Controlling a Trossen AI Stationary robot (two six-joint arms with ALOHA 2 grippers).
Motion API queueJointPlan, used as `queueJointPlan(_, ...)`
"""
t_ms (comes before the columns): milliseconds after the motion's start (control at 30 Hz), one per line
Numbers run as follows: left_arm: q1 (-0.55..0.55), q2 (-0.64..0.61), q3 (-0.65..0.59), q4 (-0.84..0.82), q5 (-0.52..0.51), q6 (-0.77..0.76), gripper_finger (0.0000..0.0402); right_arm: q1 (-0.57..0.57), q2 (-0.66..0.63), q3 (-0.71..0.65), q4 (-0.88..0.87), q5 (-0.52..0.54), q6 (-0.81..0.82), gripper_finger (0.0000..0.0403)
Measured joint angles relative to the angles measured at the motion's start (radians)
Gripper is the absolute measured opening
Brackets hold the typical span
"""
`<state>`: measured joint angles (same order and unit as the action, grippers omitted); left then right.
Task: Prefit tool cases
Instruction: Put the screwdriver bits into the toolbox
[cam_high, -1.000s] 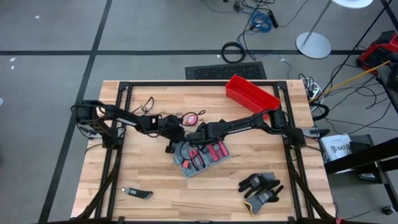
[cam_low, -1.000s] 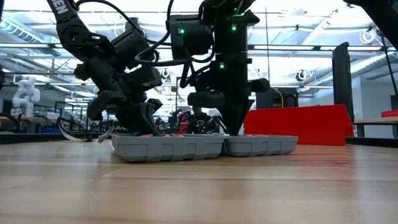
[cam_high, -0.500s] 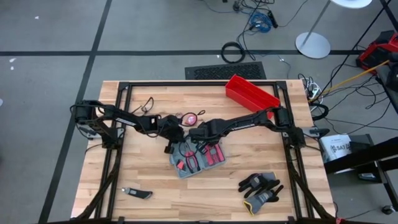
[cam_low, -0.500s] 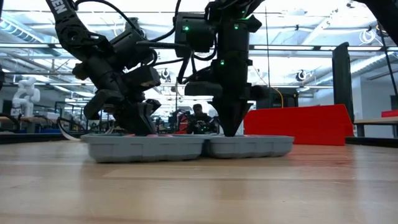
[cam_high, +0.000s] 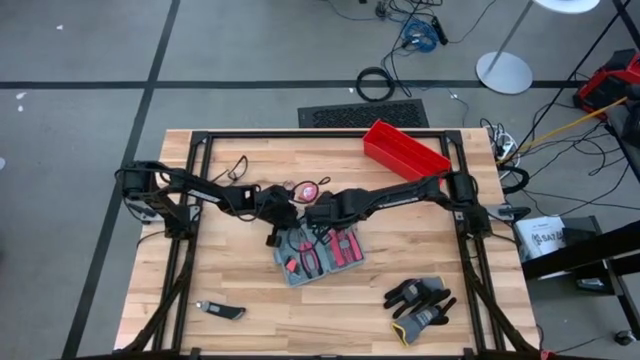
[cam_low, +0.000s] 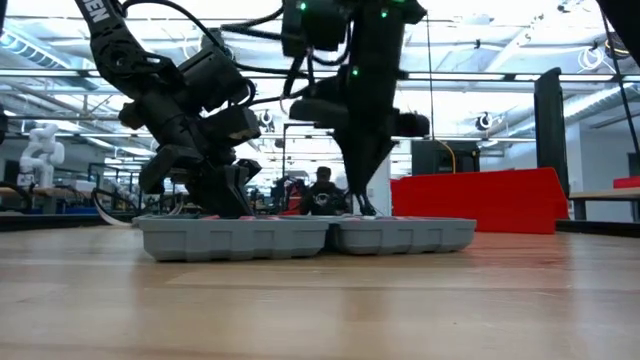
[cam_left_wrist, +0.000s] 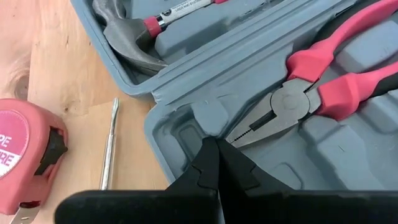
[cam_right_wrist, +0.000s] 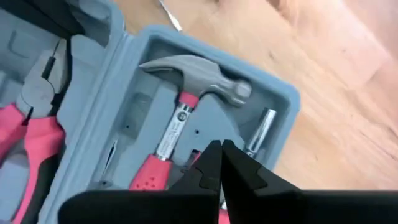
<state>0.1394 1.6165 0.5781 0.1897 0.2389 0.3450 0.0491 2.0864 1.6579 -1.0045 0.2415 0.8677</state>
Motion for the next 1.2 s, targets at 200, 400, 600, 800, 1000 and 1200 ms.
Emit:
queueJointPlan(200, 0.000, 0.000, 0.000, -0.005, 0.000, 0.000, 0.0000, 0.014, 0.011, -0.002, -0.061, 0.005, 0.011, 0.0000)
queueJointPlan(400, 0.000, 0.000, 0.000, -0.004, 0.000, 0.000, 0.0000, 0.029, 0.013, -0.001, -0.107, 0.011, 0.034, 0.0000)
queueJointPlan(600, 0.000, 0.000, 0.000, -0.005, -0.001, 0.000, 0.0000, 0.032, 0.053, 0.000, -0.099, -0.004, 0.027, 0.0000)
queueJointPlan(800, 0.000, 0.000, -0.001, -0.010, -0.001, 0.000, 0.0000, 0.032, 0.094, 0.004, -0.062, -0.055, 0.010, 0.0000)
queueJointPlan(1000, 0.000, 0.000, -0.003, -0.022, -0.001, 0.000, 0.0000, 0.038, 0.088, 0.002, -0.018, -0.080, 0.026, 0.0000)
queueJointPlan(1200, 0.000, 0.000, -0.003, -0.023, -0.001, 0.000, 0.0000, 0.037, 0.085, -0.001, 0.011, -0.125, -0.047, 0.0000)
